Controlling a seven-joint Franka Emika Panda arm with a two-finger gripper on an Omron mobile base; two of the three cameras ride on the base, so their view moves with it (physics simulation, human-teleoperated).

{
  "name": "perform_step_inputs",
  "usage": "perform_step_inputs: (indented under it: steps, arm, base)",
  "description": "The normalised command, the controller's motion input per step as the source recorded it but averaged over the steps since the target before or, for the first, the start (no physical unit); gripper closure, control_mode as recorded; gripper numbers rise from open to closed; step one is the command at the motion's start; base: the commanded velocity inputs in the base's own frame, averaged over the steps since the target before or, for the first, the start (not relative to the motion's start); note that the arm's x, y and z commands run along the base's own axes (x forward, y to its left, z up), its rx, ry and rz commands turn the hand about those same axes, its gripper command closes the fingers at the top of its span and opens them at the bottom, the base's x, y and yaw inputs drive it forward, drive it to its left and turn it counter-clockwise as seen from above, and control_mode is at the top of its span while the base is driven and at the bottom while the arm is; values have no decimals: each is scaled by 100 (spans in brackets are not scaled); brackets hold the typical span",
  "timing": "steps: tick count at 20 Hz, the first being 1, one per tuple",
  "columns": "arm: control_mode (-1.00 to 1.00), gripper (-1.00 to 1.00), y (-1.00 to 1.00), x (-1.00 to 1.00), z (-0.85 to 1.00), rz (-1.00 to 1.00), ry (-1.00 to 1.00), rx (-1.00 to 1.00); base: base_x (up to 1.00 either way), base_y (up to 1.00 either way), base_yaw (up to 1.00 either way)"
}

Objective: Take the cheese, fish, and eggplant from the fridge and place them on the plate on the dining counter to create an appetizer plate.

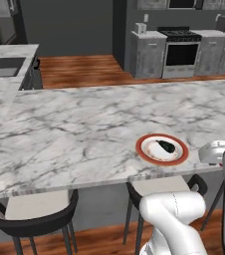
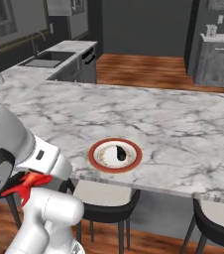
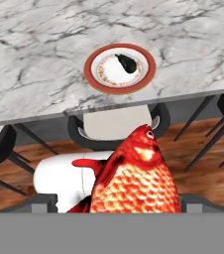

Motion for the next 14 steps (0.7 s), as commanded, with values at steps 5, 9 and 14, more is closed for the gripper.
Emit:
perform_step_inputs:
  steps: [5,9,14]
  arm:
    - [100,100,0,0,0,0,0,0]
    - [-100,100,6,29,0,-8,0,0]
    - [-100,100,2,61,0,-13,0,0]
  base:
    - [73,-2,-8]
    - [28,1,-6]
    - [0,0,0]
